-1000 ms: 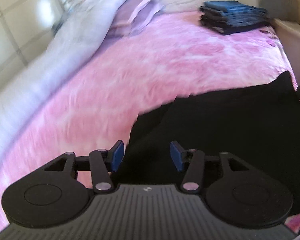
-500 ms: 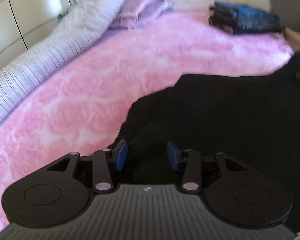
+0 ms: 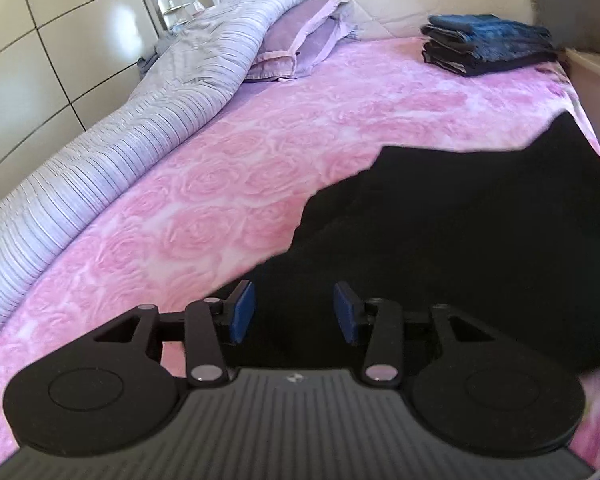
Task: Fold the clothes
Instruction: 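Lift and reposition the folded sweatshirt with both grippers, then lower it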
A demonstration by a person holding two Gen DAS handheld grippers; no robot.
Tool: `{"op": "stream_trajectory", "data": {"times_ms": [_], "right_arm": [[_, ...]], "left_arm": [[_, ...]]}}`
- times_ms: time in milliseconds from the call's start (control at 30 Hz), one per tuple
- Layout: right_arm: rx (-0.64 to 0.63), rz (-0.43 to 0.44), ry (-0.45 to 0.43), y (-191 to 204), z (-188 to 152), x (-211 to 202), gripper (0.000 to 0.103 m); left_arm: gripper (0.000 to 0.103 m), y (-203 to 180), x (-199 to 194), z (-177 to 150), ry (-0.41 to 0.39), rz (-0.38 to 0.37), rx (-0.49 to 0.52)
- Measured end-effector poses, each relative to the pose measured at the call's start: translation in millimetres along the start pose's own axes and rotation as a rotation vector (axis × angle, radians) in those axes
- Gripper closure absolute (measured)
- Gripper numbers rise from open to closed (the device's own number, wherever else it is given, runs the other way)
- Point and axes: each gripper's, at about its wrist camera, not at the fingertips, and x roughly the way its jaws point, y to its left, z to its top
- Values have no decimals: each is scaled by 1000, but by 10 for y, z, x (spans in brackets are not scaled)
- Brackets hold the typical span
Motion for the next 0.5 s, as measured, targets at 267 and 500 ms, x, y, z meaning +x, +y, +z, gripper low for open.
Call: {"op": "stream_trajectory", "data": {"times_ms": [267, 500], "right_arm": [[-99, 114, 166, 529, -464, 692, 69], [86, 125, 160, 278, -346, 397, 59]], "left_arm": [[62, -114, 339, -160, 50, -13, -7], [63, -215, 154, -90, 40, 46, 100]]}}
